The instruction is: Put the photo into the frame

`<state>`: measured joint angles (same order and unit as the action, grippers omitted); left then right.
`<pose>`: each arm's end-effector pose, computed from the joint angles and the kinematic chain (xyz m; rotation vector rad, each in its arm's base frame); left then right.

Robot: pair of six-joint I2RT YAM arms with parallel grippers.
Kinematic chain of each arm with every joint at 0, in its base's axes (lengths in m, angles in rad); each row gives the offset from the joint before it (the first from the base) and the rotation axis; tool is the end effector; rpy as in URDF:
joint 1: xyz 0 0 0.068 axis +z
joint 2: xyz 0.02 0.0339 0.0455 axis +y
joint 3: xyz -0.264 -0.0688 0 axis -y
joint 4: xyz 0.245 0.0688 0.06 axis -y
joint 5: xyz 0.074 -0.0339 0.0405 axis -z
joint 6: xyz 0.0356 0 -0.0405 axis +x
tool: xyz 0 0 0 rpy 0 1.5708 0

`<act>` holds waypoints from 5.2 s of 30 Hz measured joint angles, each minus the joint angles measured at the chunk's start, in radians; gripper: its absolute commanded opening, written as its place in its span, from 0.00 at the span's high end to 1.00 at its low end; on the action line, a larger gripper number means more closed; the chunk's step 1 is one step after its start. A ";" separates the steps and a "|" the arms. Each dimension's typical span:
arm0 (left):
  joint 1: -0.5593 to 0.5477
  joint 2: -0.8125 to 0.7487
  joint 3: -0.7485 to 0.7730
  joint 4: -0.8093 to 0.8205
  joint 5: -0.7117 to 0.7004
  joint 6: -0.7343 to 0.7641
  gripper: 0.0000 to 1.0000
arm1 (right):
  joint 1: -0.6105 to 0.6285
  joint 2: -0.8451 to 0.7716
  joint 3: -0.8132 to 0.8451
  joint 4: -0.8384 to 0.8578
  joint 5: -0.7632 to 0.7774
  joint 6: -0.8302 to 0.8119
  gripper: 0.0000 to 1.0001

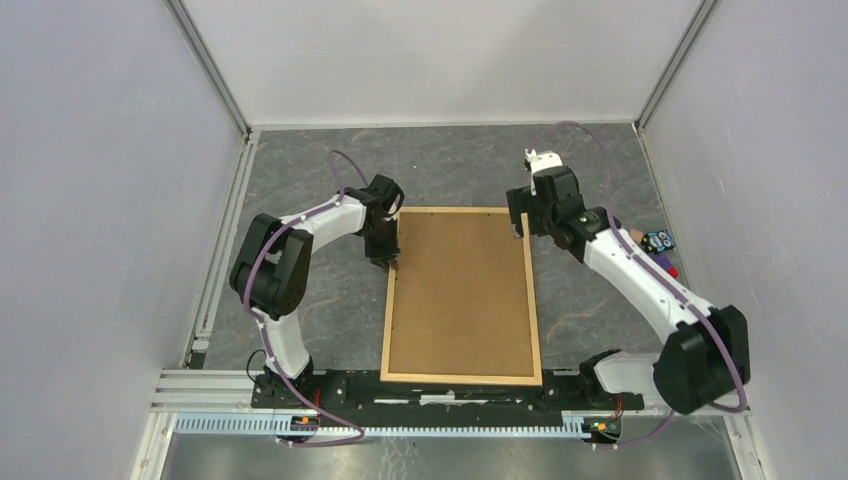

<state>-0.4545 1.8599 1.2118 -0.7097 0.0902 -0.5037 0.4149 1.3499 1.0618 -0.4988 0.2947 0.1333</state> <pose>0.3130 -0.1565 0.1595 -0.0590 2.9819 -0.2664 0.2699 0.1076 0.2825 -0.1840 2.3091 -0.0717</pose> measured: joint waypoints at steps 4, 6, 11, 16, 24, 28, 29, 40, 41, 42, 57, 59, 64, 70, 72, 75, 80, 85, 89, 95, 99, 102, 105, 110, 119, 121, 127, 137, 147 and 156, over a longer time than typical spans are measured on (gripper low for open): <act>0.021 0.007 0.004 -0.003 0.047 0.019 0.98 | -0.011 -0.072 -0.080 0.008 -0.040 0.023 0.02; 0.038 -0.008 -0.020 0.019 0.071 0.018 0.98 | -0.012 -0.051 -0.078 -0.013 -0.040 0.034 0.02; 0.085 -0.048 -0.059 0.012 0.021 -0.008 0.98 | -0.013 0.016 -0.084 -0.073 -0.056 0.031 0.10; 0.101 -0.057 -0.060 -0.002 -0.039 -0.030 0.98 | -0.016 0.094 -0.081 -0.082 -0.095 0.013 0.26; 0.106 -0.069 -0.076 0.013 -0.035 -0.076 0.98 | -0.016 0.256 -0.036 -0.090 -0.183 -0.001 0.42; 0.106 -0.067 -0.072 0.009 -0.034 -0.093 0.98 | -0.016 0.256 -0.036 -0.091 -0.190 -0.001 0.48; 0.107 -0.064 -0.071 0.007 -0.034 -0.094 0.98 | -0.016 0.256 -0.036 -0.090 -0.198 0.000 0.49; 0.113 -0.053 -0.060 -0.005 -0.018 -0.093 0.98 | -0.006 0.139 -0.182 -0.117 -0.304 0.019 0.47; 0.113 -0.053 -0.060 -0.005 -0.018 -0.093 0.98 | -0.003 0.108 -0.208 -0.132 -0.313 0.024 0.47; 0.113 -0.053 -0.060 -0.005 -0.018 -0.093 0.98 | 0.000 0.087 -0.226 -0.142 -0.319 0.027 0.47; 0.113 -0.053 -0.060 -0.005 -0.019 -0.093 0.98 | 0.023 -0.040 -0.371 -0.202 -0.396 0.071 0.54; 0.113 -0.053 -0.060 -0.005 -0.018 -0.093 0.98 | 0.024 -0.046 -0.371 -0.202 -0.399 0.073 0.54; 0.112 -0.053 -0.060 -0.005 -0.018 -0.093 0.98 | 0.026 -0.048 -0.371 -0.201 -0.406 0.077 0.54; 0.112 -0.052 -0.060 -0.005 -0.018 -0.093 0.98 | 0.029 -0.041 -0.372 -0.182 -0.416 0.084 0.54; 0.112 -0.052 -0.060 -0.005 -0.018 -0.093 0.98 | 0.029 -0.035 -0.372 -0.172 -0.418 0.088 0.54; 0.112 -0.052 -0.060 -0.005 -0.018 -0.093 0.98 | 0.029 -0.025 -0.374 -0.160 -0.418 0.094 0.54; 0.112 -0.052 -0.060 -0.005 -0.019 -0.093 0.98 | 0.029 -0.025 -0.380 -0.150 -0.429 0.101 0.54; 0.111 -0.052 -0.060 -0.005 -0.019 -0.093 0.98 | 0.029 -0.029 -0.386 -0.144 -0.434 0.105 0.54; 0.110 -0.052 -0.060 -0.005 -0.020 -0.093 0.98 | 0.029 -0.030 -0.389 -0.139 -0.435 0.108 0.55; 0.110 -0.052 -0.060 -0.005 -0.020 -0.093 0.98 | 0.029 -0.040 -0.412 -0.113 -0.443 0.137 0.55; 0.110 -0.052 -0.060 -0.005 -0.020 -0.093 0.98 | 0.031 -0.044 -0.423 -0.097 -0.434 0.169 0.55; 0.110 -0.052 -0.060 -0.005 -0.020 -0.093 0.98 | 0.037 -0.041 -0.432 -0.085 -0.418 0.187 0.55; 0.110 -0.052 -0.060 -0.005 -0.020 -0.093 0.98 | 0.043 -0.039 -0.443 -0.073 -0.406 0.212 0.54; 0.108 -0.052 -0.060 -0.005 -0.021 -0.093 0.98 | 0.048 -0.047 -0.464 -0.057 -0.399 0.233 0.48; 0.105 -0.052 -0.060 -0.003 -0.021 -0.093 0.98 | 0.034 0.029 -0.257 -0.138 -0.310 0.172 0.49; 0.105 -0.052 -0.060 -0.002 -0.021 -0.093 0.98 | 0.026 0.056 -0.209 -0.139 -0.288 0.157 0.50; 0.103 -0.052 -0.060 -0.003 -0.021 -0.093 0.98 | 0.000 0.159 -0.137 -0.147 -0.240 0.123 0.54; 0.102 -0.052 -0.059 -0.003 -0.021 -0.093 0.98 | -0.001 0.256 -0.067 -0.140 -0.238 0.105 0.55; 0.100 -0.052 -0.059 -0.003 -0.025 -0.093 0.98 | -0.001 0.293 -0.060 -0.130 -0.236 0.104 0.55; 0.099 -0.052 -0.059 -0.003 -0.027 -0.093 0.98 | -0.004 0.308 -0.045 -0.125 -0.241 0.105 0.56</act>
<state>-0.3557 1.8076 1.1530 -0.7124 0.0631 -0.5968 0.4110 1.6581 1.0172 -0.6239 0.0540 0.2379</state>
